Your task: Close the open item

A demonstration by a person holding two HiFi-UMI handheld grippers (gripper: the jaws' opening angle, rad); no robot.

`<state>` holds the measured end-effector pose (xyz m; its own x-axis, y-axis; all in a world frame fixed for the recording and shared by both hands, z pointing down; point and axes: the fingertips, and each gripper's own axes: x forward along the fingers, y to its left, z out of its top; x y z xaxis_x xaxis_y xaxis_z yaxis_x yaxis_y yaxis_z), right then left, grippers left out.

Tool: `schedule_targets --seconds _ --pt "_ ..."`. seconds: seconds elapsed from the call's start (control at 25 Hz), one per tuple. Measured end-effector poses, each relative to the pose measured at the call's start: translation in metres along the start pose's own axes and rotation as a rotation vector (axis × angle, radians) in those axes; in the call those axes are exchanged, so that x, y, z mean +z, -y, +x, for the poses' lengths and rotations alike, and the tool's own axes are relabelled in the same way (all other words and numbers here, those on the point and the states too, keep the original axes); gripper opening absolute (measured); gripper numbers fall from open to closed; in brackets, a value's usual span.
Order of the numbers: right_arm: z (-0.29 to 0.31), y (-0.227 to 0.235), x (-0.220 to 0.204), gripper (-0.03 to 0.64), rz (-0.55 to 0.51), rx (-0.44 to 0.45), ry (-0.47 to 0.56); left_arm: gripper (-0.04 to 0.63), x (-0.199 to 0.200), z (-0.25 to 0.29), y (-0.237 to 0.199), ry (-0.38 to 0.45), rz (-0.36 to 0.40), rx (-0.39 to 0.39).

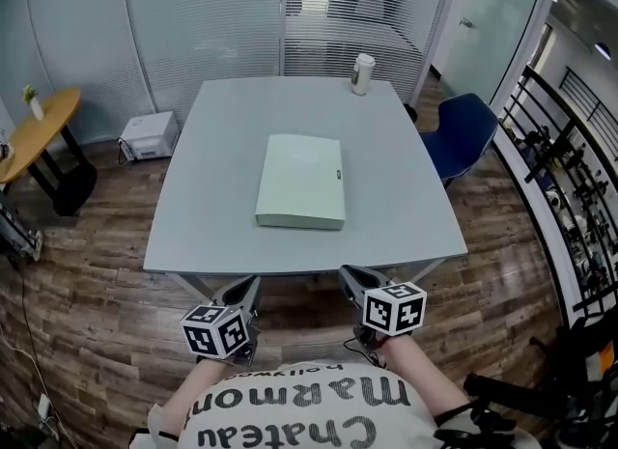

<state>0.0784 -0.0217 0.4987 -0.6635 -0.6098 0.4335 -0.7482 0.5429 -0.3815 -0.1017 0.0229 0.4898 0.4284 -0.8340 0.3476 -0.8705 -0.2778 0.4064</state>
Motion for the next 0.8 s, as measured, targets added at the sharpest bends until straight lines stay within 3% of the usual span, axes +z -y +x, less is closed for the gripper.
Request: schedule_targets --seconds 0.8 --pt "-0.014 0.020 0.000 0.000 -0.010 0.005 -0.038 0.023 0.005 0.023 0.016 -0.010 0.016 0.003"
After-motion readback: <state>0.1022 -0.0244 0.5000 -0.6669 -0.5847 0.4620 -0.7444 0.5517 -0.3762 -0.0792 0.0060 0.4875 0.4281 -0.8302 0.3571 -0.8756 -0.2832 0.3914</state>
